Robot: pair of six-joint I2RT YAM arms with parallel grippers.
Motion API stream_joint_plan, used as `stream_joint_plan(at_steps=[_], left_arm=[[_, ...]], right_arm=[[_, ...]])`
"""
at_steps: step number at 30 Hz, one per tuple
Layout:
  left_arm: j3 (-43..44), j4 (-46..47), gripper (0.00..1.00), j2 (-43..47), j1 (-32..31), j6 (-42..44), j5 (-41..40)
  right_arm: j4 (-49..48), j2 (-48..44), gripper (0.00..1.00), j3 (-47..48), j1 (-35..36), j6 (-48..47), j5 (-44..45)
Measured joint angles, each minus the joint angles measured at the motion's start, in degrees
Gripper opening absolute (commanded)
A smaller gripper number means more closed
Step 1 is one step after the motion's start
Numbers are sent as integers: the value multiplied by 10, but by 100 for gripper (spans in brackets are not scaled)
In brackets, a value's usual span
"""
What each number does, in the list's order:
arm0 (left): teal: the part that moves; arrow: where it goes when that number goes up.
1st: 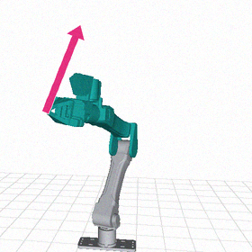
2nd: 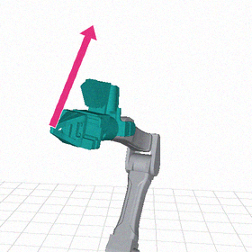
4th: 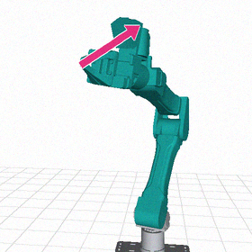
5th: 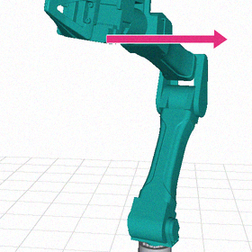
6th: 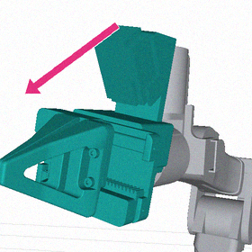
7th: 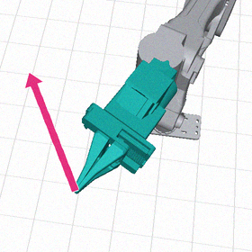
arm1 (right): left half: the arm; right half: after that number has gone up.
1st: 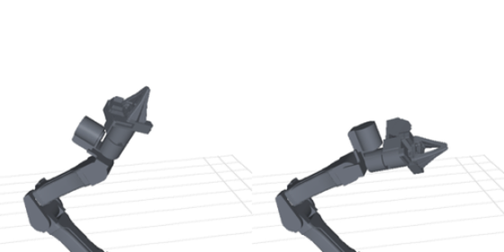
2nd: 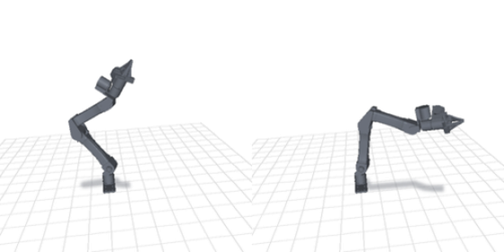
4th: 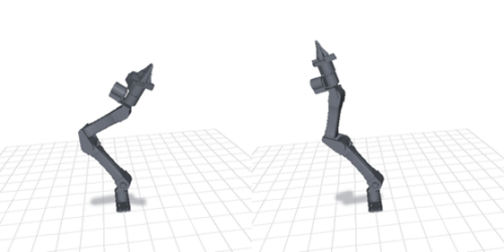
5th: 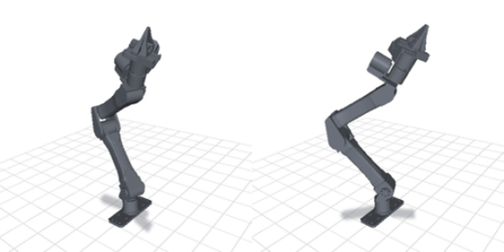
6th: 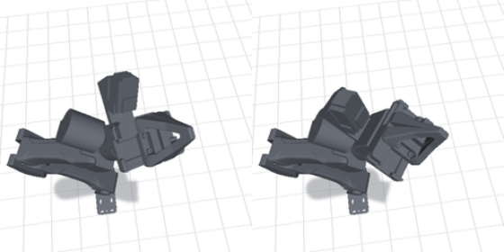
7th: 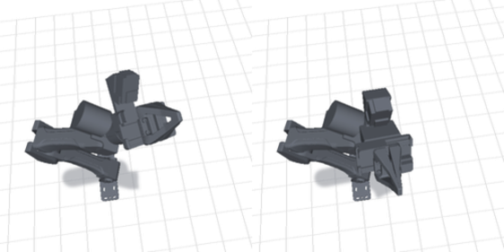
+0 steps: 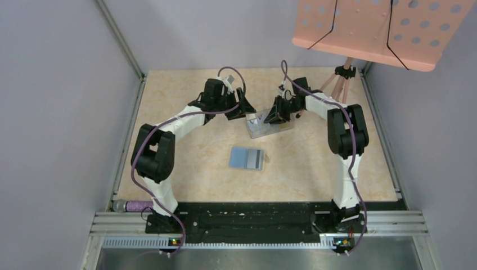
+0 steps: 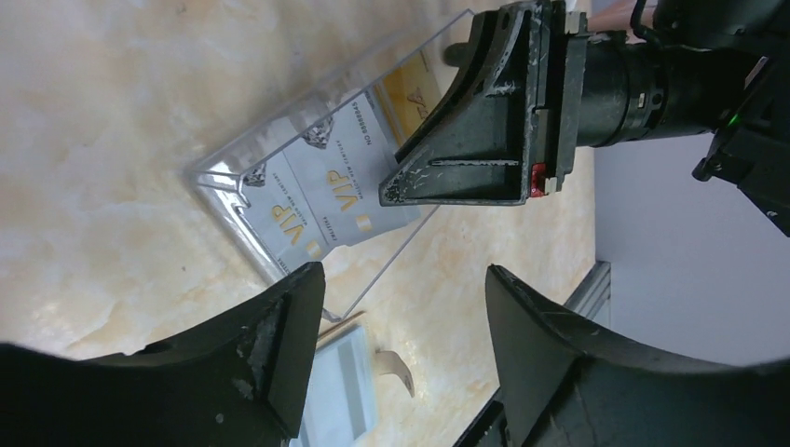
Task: Put the credit cards into the card holder
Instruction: Pick up the credit card from the storage box.
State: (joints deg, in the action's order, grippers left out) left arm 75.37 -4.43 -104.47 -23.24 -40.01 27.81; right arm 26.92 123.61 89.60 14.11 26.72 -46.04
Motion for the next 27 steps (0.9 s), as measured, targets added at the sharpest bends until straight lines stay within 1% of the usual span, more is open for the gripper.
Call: stream_joint_plan(at_steps=[3, 4, 8, 9, 10, 14, 18, 23, 27], left_arm=[[8, 0, 57, -23, -1, -7, 24], [10, -5, 55, -30, -2, -6, 30], [37, -42, 48, -55, -7, 4, 35], [44, -50, 47, -58, -8, 8, 35], [53, -61, 46, -62, -10, 13, 35], [72, -86, 43, -67, -16, 29, 33], [79, -104, 43, -67, -21, 42, 32], [79, -114, 50, -67, -22, 48, 25], [79, -120, 52, -66, -22, 53, 9]], right_arm=[[-5, -2, 23, 0, 0, 2, -7], [-8, -2, 21, 0, 0, 4, -11], [-11, -2, 9, 0, 0, 7, -19], [-12, -2, 3, 0, 0, 9, -19], [-12, -2, 0, 0, 0, 10, -19], [-6, -2, 0, 0, 0, 10, -11], [5, -2, 0, 1, 0, 5, -1], [19, -10, 0, 1, 0, -6, 24], [33, -39, 0, 1, 0, -13, 45]])
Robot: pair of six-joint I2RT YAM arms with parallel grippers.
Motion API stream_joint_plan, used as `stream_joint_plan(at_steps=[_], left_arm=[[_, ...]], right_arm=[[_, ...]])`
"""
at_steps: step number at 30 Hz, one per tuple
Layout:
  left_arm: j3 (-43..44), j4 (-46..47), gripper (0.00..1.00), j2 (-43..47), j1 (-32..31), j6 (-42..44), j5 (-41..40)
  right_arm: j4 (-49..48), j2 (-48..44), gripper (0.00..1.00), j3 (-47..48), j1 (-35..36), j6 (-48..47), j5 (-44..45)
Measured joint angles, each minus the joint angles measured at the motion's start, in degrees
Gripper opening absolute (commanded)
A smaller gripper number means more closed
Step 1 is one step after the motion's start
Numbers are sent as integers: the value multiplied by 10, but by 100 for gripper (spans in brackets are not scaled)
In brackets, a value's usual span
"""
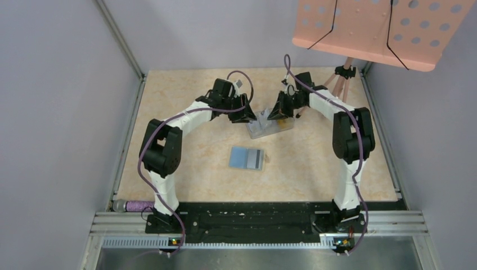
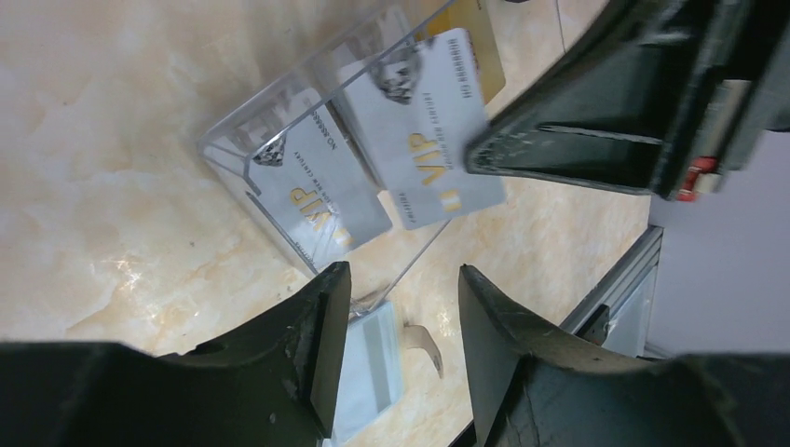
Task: Put the credit cards into the card holder
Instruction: Pick up the credit card from the storage box, then insert the credit card into the card holder.
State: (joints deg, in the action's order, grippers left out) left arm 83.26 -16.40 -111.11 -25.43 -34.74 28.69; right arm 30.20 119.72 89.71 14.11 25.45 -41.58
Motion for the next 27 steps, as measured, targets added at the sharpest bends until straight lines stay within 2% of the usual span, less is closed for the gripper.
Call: stream_joint_plan(at_steps=[7, 13, 20, 27], left_arm=[[-34, -3, 50, 46, 2, 2, -24], [-118, 6, 46, 132, 14, 1, -26], [-240, -7, 44, 220, 32, 0, -23], [-320, -35, 38, 230, 32, -1, -13]], right_arm=[[4, -86, 0, 0, 0, -4, 14], [-9, -132, 0, -15, 0, -3, 8], [-13, -199, 0, -111, 8, -4, -5], [-32, -281, 0, -250, 34, 0, -14]])
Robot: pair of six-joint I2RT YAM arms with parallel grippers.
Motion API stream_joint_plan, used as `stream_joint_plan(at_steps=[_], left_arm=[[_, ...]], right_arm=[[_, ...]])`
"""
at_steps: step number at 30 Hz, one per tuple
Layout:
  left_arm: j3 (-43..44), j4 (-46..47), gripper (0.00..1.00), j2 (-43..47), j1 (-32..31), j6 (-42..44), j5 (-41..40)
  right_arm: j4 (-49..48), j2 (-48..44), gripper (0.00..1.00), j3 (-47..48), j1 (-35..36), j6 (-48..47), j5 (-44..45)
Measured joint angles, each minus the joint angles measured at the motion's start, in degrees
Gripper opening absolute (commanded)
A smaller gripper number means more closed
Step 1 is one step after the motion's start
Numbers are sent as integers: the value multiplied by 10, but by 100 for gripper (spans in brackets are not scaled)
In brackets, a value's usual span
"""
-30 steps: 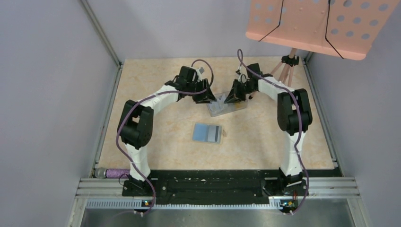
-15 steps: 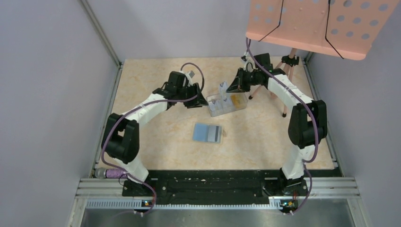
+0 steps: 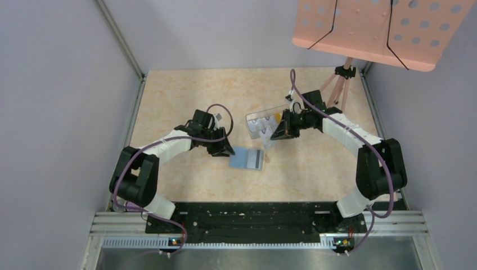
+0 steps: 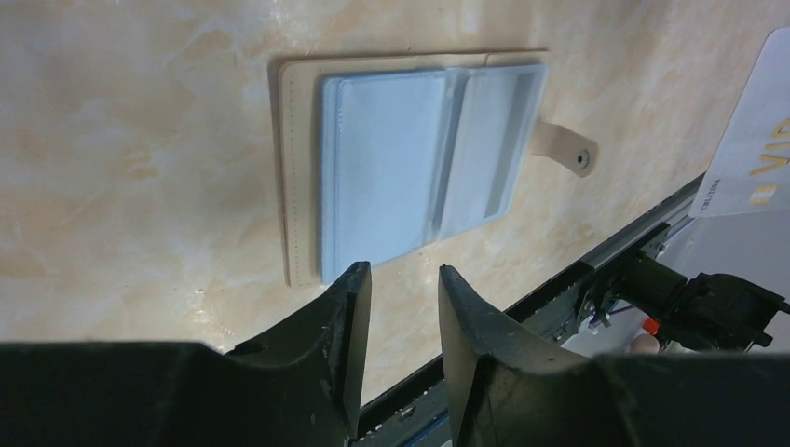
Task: Put the credit cards into the card holder
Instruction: Insert the credit card into the card holder.
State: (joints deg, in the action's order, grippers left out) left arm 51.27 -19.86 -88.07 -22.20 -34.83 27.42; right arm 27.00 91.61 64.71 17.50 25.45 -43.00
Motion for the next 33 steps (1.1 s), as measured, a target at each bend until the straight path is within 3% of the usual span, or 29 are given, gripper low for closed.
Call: stream_joint_plan(at_steps=[17, 33], left_arm=[[-18, 22, 36, -81, 1, -3, 19], [-19, 113, 20, -121, -69, -93, 56]], right_arm=[[-70, -46, 0, -137, 7, 3, -18], [-144, -36, 0, -183, 7, 13, -24]])
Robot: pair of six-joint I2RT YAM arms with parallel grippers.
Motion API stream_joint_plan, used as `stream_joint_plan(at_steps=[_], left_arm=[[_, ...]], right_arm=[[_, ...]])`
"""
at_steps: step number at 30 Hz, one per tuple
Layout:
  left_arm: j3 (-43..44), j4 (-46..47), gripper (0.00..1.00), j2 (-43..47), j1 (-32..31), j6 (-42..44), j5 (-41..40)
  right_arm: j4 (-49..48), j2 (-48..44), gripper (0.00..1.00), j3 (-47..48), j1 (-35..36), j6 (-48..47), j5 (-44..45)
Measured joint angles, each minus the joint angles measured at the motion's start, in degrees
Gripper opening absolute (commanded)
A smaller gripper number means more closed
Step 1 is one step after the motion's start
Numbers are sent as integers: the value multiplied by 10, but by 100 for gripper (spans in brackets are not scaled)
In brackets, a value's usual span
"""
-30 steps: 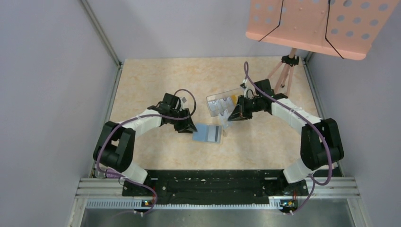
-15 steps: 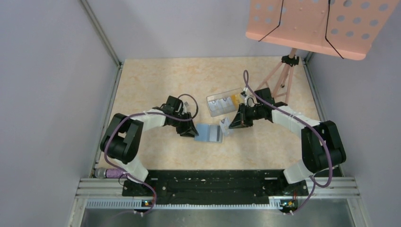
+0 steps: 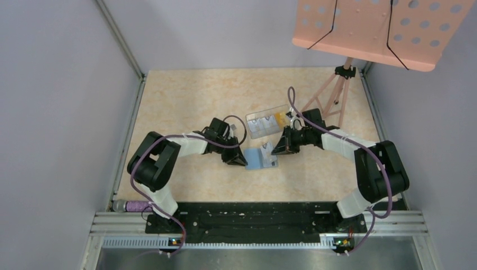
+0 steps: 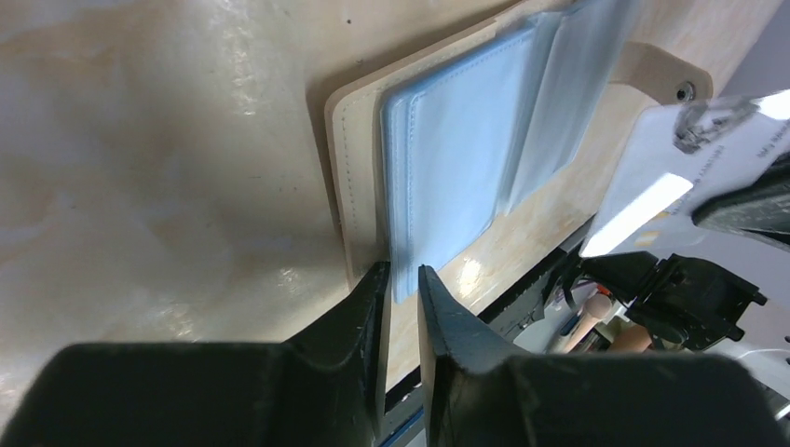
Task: Put the credit cards into the card holder
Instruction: Insert the credit card into the card holder.
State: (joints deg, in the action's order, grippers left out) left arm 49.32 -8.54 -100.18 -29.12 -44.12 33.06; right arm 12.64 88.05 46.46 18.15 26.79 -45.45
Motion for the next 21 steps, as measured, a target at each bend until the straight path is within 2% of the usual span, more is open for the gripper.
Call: stream_joint_plan(at_steps=[17, 21], left_arm=[[-5, 17, 1, -7, -6, -25, -4], [-5, 17, 0, -7, -5, -25, -5]], right_arm=[[-77, 107, 0, -3, 13, -2, 4], [-89, 118, 0, -3, 19, -2, 2]])
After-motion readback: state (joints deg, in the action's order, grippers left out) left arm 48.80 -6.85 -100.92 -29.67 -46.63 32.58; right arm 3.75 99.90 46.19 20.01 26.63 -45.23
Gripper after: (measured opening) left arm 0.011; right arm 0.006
